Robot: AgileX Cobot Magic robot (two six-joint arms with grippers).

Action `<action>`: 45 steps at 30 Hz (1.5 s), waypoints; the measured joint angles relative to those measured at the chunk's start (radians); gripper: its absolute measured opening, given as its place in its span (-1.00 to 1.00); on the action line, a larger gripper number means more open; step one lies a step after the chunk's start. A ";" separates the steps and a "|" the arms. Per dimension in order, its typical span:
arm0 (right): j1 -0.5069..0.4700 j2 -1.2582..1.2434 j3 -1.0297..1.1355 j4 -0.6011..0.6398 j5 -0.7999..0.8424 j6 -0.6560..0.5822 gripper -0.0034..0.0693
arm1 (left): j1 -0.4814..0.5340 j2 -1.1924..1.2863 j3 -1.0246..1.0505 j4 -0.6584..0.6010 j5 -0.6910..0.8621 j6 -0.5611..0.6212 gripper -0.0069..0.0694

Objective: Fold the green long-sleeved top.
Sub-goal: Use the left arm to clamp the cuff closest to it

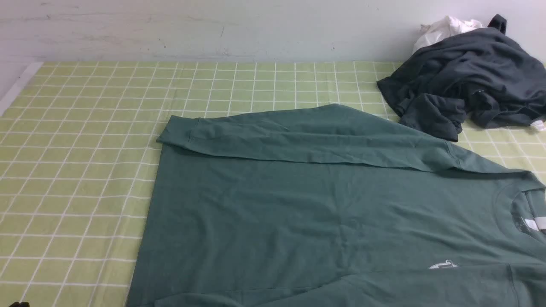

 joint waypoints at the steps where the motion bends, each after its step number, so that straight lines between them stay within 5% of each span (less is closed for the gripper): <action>1: 0.000 0.000 0.000 0.000 0.000 0.000 -0.95 | 0.000 0.000 0.000 0.000 0.000 0.000 -0.83; 34: 0.000 0.000 0.000 -0.022 -0.005 0.001 -0.95 | 0.000 0.000 0.000 0.000 -0.020 0.000 -0.83; 39: 0.000 0.000 0.003 -0.050 -0.144 0.001 -0.95 | 0.000 0.000 0.002 0.001 -0.211 0.002 -0.83; 45: 0.000 0.000 0.004 -0.052 -0.670 0.064 -0.95 | 0.000 0.000 0.002 0.000 -0.715 -0.008 -0.83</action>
